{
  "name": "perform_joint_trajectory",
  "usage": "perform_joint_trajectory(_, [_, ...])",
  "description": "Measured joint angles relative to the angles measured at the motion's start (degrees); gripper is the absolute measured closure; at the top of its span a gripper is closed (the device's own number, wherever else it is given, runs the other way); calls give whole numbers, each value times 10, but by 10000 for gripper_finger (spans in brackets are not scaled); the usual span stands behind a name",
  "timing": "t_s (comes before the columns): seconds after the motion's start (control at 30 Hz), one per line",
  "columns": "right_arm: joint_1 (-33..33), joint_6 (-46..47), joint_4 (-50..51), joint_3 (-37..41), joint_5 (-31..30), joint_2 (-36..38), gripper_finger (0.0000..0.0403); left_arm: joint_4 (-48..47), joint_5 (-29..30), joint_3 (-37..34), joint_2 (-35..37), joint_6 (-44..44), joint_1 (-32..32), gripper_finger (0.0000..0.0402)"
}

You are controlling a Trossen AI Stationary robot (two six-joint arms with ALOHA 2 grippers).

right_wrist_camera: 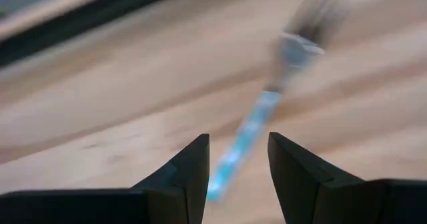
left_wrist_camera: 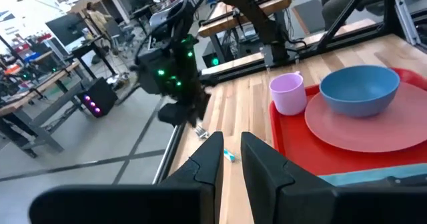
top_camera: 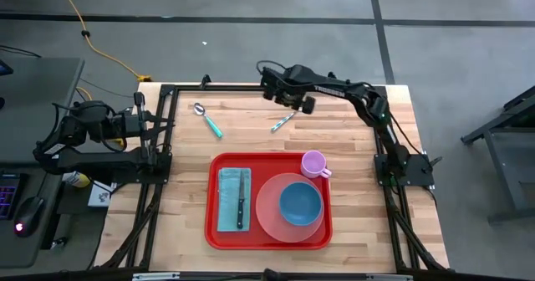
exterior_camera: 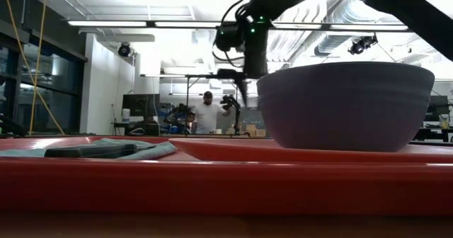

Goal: Set up tray
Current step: Put the blue fork on the blue napkin to the left of the black knife

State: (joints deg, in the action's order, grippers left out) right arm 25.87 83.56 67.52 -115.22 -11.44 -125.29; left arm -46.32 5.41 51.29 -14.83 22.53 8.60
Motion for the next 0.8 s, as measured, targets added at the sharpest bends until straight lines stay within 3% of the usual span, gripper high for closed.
perform_joint_trajectory(0.2, [-16, 65, 67, 0, -6, -3, 273, -1, 0, 0, 0, -3, 0, 316])
perform_joint_trajectory(0.43, [-19, 93, -37, 11, -20, -3, 273, -1, 0, 0, 0, 11, 0, 316])
perform_joint_trajectory(0.63, [-24, 144, -71, 75, 32, -3, 273, -1, -4, 0, 0, 8, 0, 316])
perform_joint_trajectory(0.8, [-39, 141, -94, 110, 28, -3, 272, -1, -4, 0, 0, 6, 0, 316])
